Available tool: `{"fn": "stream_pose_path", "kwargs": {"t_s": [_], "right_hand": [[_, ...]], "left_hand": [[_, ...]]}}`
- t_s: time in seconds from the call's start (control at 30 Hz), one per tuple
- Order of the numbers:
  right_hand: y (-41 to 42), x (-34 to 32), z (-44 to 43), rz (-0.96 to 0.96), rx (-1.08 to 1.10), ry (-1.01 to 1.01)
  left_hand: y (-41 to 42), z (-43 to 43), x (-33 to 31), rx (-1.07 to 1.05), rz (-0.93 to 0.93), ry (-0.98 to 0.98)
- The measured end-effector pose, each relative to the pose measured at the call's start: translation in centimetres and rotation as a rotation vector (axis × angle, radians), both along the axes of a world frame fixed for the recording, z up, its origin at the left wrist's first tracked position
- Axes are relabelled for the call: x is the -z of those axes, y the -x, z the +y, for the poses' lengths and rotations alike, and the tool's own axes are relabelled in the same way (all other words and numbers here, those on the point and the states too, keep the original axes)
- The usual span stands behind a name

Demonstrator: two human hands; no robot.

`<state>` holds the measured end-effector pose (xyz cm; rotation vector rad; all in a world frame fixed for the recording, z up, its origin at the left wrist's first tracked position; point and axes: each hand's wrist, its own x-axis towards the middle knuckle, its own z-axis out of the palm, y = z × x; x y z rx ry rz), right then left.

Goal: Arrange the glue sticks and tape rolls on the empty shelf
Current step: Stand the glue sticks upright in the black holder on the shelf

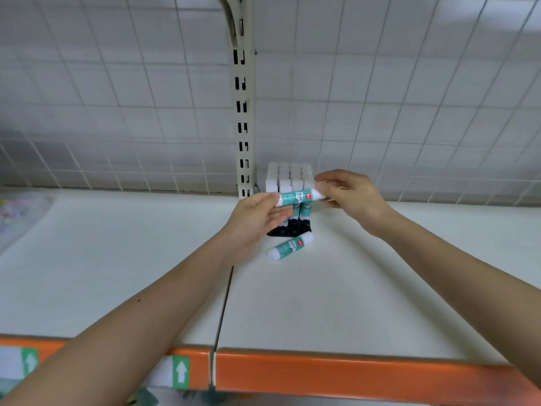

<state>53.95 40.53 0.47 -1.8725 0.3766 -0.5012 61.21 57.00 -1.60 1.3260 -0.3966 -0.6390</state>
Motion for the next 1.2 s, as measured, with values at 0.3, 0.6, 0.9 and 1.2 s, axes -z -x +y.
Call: {"fn": "stream_pose_path", "kwargs": {"t_s": [0.3, 0.6, 0.9, 1.2], "right_hand": [[-0.5, -1.1, 0.4, -0.062, 0.092, 0.397], [-2.4, -0.2, 2.0, -0.111, 0.029, 0.666], [-2.7, 1.3, 2.4, -0.112, 0.076, 1.006], [0.0, 0.3, 1.5, -0.013, 0.020, 0.696]], "left_hand": [[-0.2, -0.1, 2.2, 0.036, -0.865, -0.490], [-0.1, 0.2, 1.9, 0.288, -1.201, -0.718], [0.0, 0.1, 2.6, 0.279, -1.268, -0.709], [1.2, -0.1, 2.0, 0.289, -1.162, -0.719]]}}
